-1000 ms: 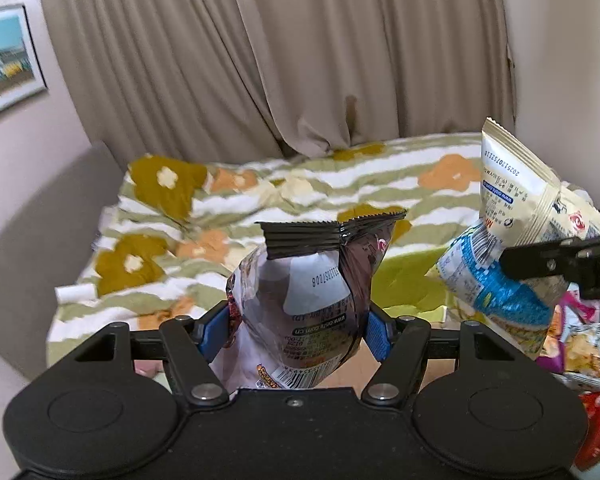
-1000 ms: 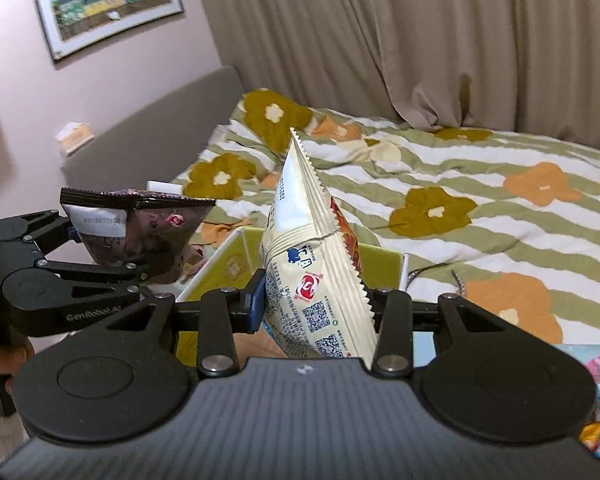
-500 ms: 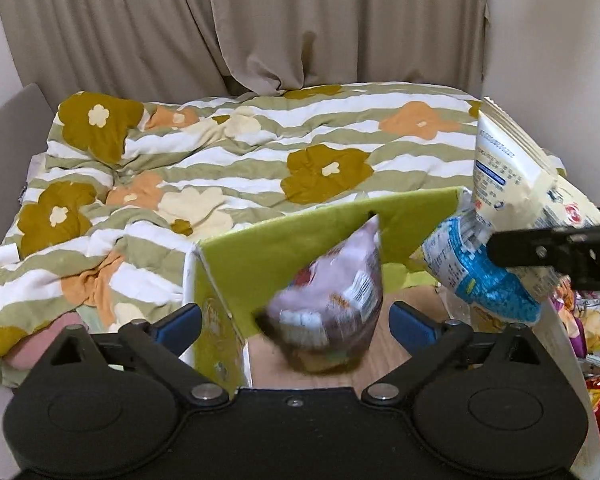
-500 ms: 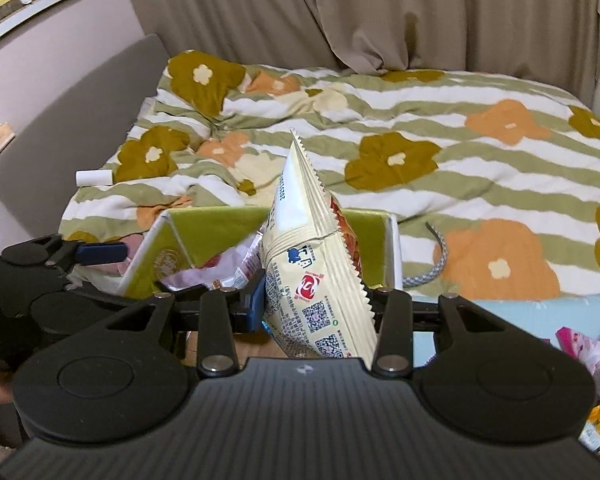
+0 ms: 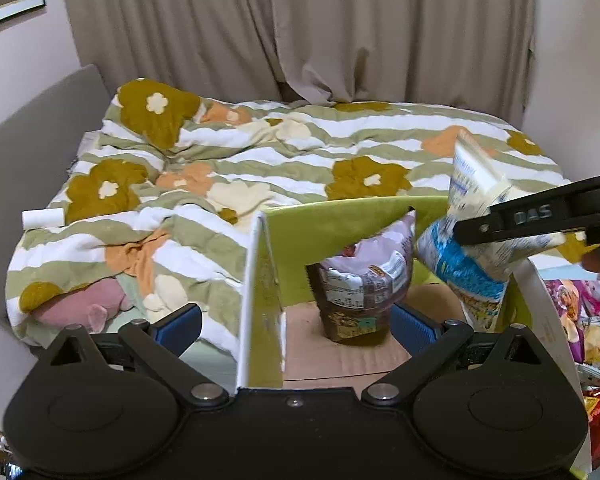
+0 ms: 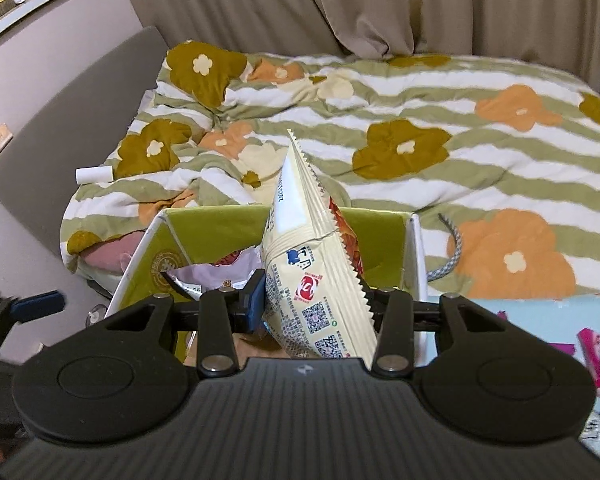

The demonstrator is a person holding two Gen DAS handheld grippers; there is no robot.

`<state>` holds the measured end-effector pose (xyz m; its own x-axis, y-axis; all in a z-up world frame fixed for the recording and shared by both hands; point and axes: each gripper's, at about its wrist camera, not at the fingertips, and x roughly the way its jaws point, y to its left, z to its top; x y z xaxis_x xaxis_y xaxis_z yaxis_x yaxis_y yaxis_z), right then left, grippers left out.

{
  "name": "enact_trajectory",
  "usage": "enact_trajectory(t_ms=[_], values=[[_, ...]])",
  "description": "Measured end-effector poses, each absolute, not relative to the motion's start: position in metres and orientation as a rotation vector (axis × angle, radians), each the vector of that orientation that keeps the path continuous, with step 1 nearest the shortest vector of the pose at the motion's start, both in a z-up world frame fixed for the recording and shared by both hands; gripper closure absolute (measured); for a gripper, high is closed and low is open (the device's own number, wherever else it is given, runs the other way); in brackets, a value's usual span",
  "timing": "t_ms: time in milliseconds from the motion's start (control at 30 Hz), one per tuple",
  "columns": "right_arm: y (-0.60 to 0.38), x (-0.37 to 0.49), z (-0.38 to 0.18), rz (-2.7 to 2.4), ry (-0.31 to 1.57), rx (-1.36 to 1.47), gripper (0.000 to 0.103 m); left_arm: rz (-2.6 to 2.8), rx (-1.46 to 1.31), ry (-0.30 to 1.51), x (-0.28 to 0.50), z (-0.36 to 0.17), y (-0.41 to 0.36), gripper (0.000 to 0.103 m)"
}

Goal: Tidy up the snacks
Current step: 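Carry both bags over the yellow box and lower them inside, then open both tools to release the bags into the box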

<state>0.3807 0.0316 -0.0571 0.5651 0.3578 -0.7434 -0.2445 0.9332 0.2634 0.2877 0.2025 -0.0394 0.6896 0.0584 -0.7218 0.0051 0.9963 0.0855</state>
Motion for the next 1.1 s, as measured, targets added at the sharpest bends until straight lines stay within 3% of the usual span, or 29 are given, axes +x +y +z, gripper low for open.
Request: enact_trajectory(t_ms=[67, 100, 133, 333, 1100], values=[[0.034, 0.389, -0.067, 0.348, 0.931, 0.145, 0.022, 0.043, 0.077, 0.812, 0.285, -0.040, 0.205, 0.001], [0.033, 0.392, -0.072, 0.338, 0.941, 0.150, 0.005, 0.047, 0.072, 0.813, 0.283, -0.041, 0.206, 0.001], [0.032, 0.392, -0.076, 0.332, 0.940, 0.152, 0.000, 0.051, 0.069, 0.815, 0.282, -0.042, 0.207, 0.001], [0.023, 0.378, -0.072, 0.345, 0.817, 0.146, 0.000, 0.060, 0.047, 0.820, 0.273, -0.047, 0.207, 0.001], [-0.033, 0.293, 0.005, 0.252, 0.767, 0.087, 0.000, -0.016, 0.043, 0.695, 0.222, -0.002, 0.194, 0.002]])
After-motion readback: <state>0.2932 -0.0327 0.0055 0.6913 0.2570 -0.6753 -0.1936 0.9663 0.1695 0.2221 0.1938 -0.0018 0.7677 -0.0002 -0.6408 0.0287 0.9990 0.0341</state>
